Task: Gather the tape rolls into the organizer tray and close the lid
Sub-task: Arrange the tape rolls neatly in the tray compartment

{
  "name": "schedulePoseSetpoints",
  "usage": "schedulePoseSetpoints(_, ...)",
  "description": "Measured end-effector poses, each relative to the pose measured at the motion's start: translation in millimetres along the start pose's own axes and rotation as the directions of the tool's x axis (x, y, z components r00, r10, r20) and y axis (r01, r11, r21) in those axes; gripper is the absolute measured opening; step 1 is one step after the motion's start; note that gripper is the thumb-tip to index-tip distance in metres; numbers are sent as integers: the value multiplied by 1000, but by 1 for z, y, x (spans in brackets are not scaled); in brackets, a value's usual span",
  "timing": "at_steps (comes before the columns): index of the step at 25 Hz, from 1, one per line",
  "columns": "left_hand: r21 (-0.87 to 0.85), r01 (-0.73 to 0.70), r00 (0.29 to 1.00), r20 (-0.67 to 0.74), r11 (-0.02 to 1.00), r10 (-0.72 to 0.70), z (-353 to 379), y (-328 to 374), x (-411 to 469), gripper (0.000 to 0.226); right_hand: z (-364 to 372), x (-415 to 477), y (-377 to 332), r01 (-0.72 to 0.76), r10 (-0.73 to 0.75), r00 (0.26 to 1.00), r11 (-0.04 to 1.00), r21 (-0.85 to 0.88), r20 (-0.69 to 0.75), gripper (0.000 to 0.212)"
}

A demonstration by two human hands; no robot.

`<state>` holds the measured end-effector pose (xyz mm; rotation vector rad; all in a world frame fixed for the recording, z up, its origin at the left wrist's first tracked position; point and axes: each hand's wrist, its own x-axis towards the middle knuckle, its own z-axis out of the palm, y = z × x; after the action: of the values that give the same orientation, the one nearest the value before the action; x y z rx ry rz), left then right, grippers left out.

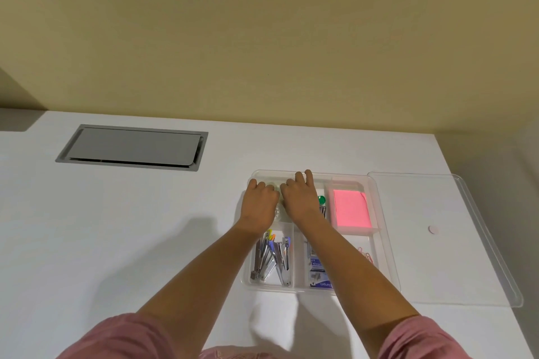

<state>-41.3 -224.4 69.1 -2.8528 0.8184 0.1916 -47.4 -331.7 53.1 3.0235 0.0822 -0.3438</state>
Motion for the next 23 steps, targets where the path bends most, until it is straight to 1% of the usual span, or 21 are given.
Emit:
schedulePoseSetpoints(1,14,3,1000,9,1000,-4,7,-2,2,20,1,0,-1,-6,4,999,1000,-30,-47,14)
schedulePoseSetpoints(2,21,19,1000,1,1000,-19,7,-3,3,16,-2,-2,-3,-31,27,997,998,-55,-66,11)
schedulePoseSetpoints(3,18,30,1000,-1,999,-30,3,-3,2,17,-5,-5,-6,-39,32,996,997,-73,-87,16)
schedulePoseSetpoints(4,23,29,999,-42,999,-28,1,-4,1,17,-3,-7,-9,-22,18,998,998,-66,-64,23)
schedulePoseSetpoints(5,27,12,999,-30,1000,-11,1,-6,2,13,-1,-5,-9,6,-8,998,1000,-25,-62,26)
schedulePoseSetpoints(6,18,8,1000,27,1000,-8,2,-7,2,5,-1,-1,-8,13,-13,996,1000,-2,-88,27)
schedulePoseSetpoints(7,33,27,996,78,999,-30,7,-8,2,11,-5,-1,-8,-3,-1,990,999,-34,-140,26)
schedulePoseSetpoints(8,51,28,997,73,998,-32,12,-9,3,17,-14,-3,-7,-20,9,985,998,-60,-174,26)
schedulePoseSetpoints(9,59,25,997,73,998,-30,14,-10,3,19,-17,-2,-5,-19,-6,969,995,-99,-249,25)
schedulePoseSetpoints(11,83,36,998,55,996,-40,17,-11,2,19,-27,0,2,-43,-7,936,990,-133,-352,24)
schedulePoseSetpoints(13,86,21,997,75,996,-27,18,-12,3,18,-33,3,10,-50,0,913,992,-112,-408,23)
schedulePoseSetpoints(17,103,8,996,88,995,-17,17,-14,5,15,-31,-2,17,-53,6,917,993,-108,-399,21)
schedulePoseSetpoints(23,36,26,998,55,999,-28,17,-14,0,21,-24,-9,5,-5,-32,936,995,-103,-350,22)
